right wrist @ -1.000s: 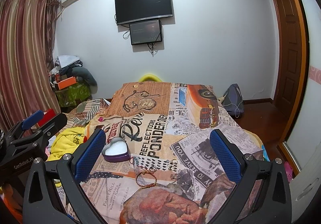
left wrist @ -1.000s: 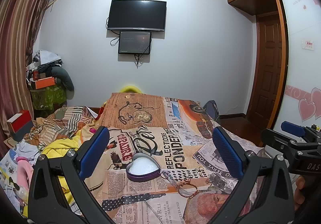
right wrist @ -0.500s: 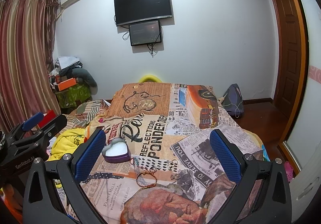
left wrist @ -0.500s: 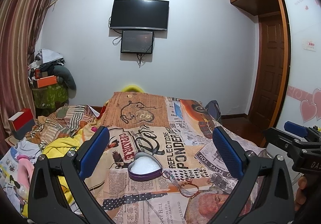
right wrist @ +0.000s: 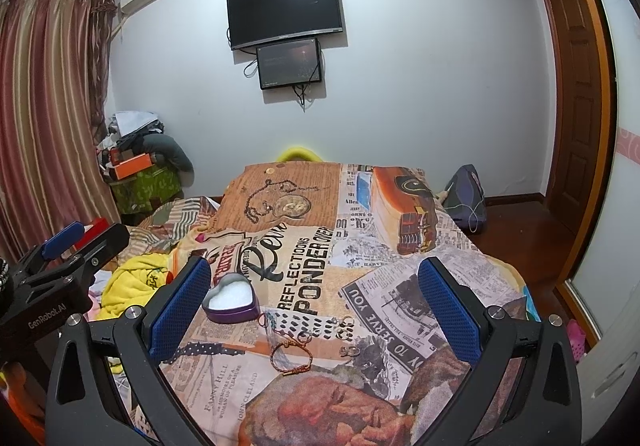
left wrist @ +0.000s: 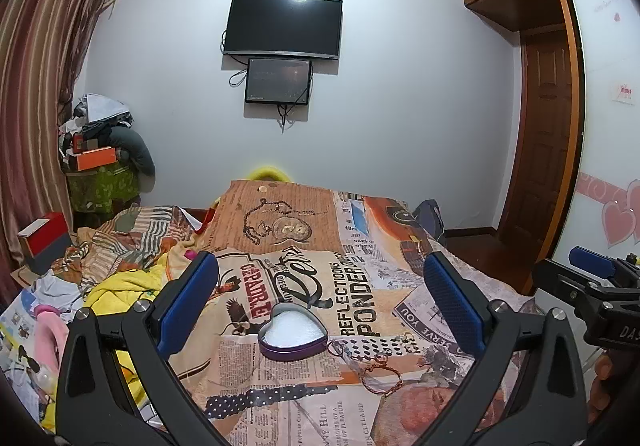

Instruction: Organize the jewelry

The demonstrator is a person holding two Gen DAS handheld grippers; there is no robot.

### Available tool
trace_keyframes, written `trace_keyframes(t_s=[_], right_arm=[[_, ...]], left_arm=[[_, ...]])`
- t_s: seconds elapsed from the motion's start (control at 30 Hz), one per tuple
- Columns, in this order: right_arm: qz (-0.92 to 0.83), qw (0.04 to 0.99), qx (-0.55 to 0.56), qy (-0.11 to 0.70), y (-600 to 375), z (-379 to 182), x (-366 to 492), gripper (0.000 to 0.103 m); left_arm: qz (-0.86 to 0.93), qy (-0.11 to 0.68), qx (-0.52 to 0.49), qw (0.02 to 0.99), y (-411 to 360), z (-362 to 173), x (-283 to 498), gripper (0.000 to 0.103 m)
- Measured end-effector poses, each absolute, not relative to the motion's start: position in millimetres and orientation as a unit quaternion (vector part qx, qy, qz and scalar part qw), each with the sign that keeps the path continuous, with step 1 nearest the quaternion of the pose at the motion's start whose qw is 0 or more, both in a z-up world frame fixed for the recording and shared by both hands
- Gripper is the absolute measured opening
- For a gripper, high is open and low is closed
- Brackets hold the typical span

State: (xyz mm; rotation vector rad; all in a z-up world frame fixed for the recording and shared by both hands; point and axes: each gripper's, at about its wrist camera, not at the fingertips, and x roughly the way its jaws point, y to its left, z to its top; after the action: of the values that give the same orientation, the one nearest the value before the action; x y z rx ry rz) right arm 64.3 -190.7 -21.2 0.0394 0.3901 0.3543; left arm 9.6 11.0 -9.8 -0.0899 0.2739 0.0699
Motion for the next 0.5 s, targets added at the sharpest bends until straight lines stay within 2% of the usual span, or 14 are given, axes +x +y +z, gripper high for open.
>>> trace_keyframes(t_s=[0.23, 0.5], right_arm=[[0.160, 0.964, 0.025, 0.211, -195.1, -32.7, 78.3, 0.103], [0.119, 0.958, 0.035, 0.258, -216.1, -61.4, 108.5, 0.103]], left_arm=[[0.027, 0.156, -0.043, 0.986, 11.9, -19.5, 26.2, 0.103], [0.016, 0.232, -0.044, 0.972, 10.9, -53.7, 70.8, 0.103]])
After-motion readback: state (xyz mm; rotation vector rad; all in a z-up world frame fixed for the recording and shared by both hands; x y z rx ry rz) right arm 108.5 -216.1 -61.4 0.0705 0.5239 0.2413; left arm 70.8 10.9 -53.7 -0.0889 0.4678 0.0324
